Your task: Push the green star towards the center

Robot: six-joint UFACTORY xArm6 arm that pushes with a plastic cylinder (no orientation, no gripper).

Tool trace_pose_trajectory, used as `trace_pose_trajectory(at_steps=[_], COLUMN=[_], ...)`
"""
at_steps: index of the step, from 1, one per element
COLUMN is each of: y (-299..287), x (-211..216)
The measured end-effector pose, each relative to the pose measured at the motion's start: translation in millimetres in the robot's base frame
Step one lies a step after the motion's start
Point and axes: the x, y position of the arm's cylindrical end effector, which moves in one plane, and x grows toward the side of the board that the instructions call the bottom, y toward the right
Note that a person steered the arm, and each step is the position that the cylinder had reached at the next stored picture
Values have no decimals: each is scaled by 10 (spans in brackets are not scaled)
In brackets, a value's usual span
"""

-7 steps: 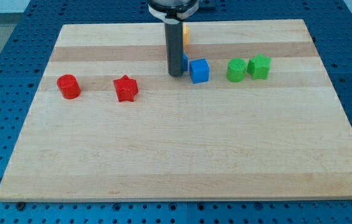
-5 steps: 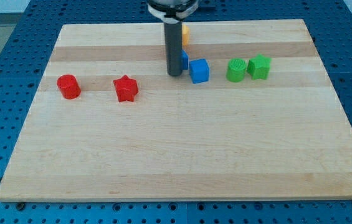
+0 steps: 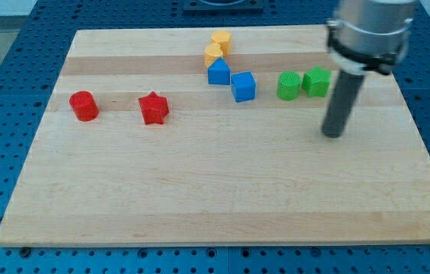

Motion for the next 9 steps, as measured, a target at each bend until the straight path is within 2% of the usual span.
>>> trace_pose_trajectory(at_steps=[1,3,4,6,8,9], y=[322,340,340,-235,-385,-412], x=[-150,-1058,-1331,-1237,-1203,-1012])
